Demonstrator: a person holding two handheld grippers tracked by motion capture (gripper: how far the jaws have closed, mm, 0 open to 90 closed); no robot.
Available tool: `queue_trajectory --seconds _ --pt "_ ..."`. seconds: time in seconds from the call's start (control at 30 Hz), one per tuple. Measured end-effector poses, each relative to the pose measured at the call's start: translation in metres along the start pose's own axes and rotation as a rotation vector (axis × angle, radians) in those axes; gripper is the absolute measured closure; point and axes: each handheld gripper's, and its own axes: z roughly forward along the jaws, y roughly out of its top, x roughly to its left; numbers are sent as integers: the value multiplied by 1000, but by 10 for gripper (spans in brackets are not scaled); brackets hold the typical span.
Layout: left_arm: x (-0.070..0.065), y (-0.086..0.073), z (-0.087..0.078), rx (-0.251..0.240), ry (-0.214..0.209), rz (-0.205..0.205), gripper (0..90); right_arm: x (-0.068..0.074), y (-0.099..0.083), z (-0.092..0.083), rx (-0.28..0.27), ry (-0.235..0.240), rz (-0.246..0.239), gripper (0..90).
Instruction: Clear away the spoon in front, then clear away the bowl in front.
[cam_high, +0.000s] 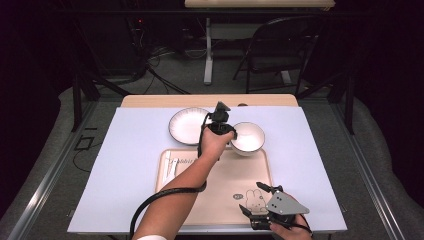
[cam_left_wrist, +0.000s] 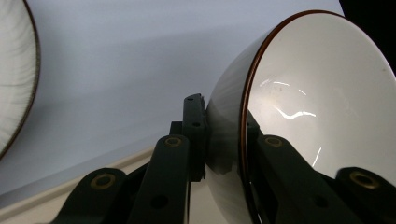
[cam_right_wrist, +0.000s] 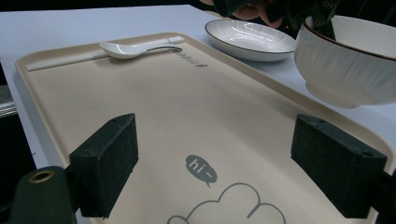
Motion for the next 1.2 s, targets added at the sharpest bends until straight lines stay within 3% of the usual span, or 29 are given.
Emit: queue_trajectory --seconds 0.33,1.2 --pt "-8 -5 16 26 -22 2 805 0 0 0 -1 2 -2 142" --pt "-14 -19 42 59 -21 13 799 0 0 0 -1 0 -2 142"
